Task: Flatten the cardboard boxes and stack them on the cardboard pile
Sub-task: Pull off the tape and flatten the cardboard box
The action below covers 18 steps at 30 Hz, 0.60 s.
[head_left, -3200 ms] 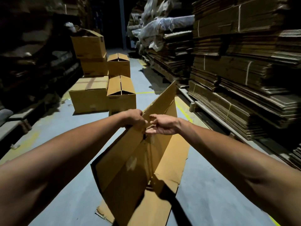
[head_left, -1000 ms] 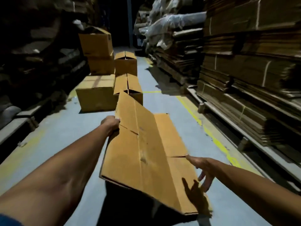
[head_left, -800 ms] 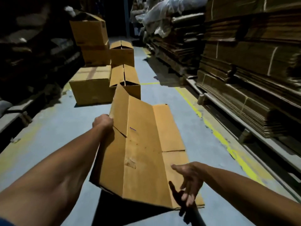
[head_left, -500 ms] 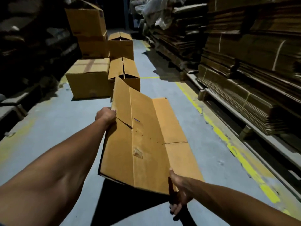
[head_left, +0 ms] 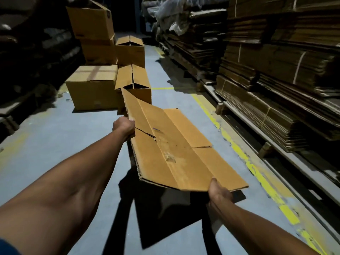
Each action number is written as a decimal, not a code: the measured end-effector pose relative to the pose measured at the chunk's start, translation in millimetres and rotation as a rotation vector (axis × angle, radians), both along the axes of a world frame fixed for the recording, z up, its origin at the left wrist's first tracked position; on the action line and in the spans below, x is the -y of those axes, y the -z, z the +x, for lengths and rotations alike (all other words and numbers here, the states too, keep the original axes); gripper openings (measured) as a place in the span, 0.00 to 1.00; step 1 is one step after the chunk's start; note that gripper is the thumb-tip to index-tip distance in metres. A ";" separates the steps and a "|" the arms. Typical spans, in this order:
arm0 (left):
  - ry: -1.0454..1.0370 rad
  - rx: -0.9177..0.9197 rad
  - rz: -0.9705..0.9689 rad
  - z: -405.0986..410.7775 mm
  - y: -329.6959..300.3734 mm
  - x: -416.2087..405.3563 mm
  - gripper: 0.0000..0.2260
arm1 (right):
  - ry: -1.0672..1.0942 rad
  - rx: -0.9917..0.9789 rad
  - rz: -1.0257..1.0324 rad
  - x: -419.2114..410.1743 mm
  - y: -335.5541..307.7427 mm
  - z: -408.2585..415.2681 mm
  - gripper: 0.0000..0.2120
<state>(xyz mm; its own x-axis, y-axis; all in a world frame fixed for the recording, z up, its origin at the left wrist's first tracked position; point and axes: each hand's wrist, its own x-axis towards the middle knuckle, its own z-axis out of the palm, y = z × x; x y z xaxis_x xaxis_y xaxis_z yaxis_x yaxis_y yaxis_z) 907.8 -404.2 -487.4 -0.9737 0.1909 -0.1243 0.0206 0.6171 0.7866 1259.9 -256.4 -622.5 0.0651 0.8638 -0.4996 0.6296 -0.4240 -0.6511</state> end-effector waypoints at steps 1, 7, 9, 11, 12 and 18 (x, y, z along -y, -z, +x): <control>-0.004 0.011 -0.009 0.4 -0.4 -2.5 0.15 | 0.099 -0.124 0.015 -11.5 -11.9 -1.1 0.32; 0.047 -0.010 -0.150 21.3 -22.1 -18.1 0.16 | 0.402 -0.876 -0.002 -94.1 -91.6 -2.5 0.09; 0.041 0.031 -0.179 26.4 -36.0 -18.3 0.16 | 0.323 -0.952 -0.038 -116.1 -113.6 -3.2 0.12; 0.052 0.066 -0.192 22.5 -44.9 -18.4 0.14 | 0.274 -1.000 -0.072 -129.4 -125.0 -4.4 0.16; 0.060 0.088 -0.183 17.7 -47.8 -17.3 0.13 | 0.265 -1.013 -0.065 -131.2 -130.2 -6.2 0.19; 0.024 0.464 0.342 27.9 -65.6 1.3 0.09 | 0.262 -1.082 0.108 -103.9 -158.1 -31.8 0.17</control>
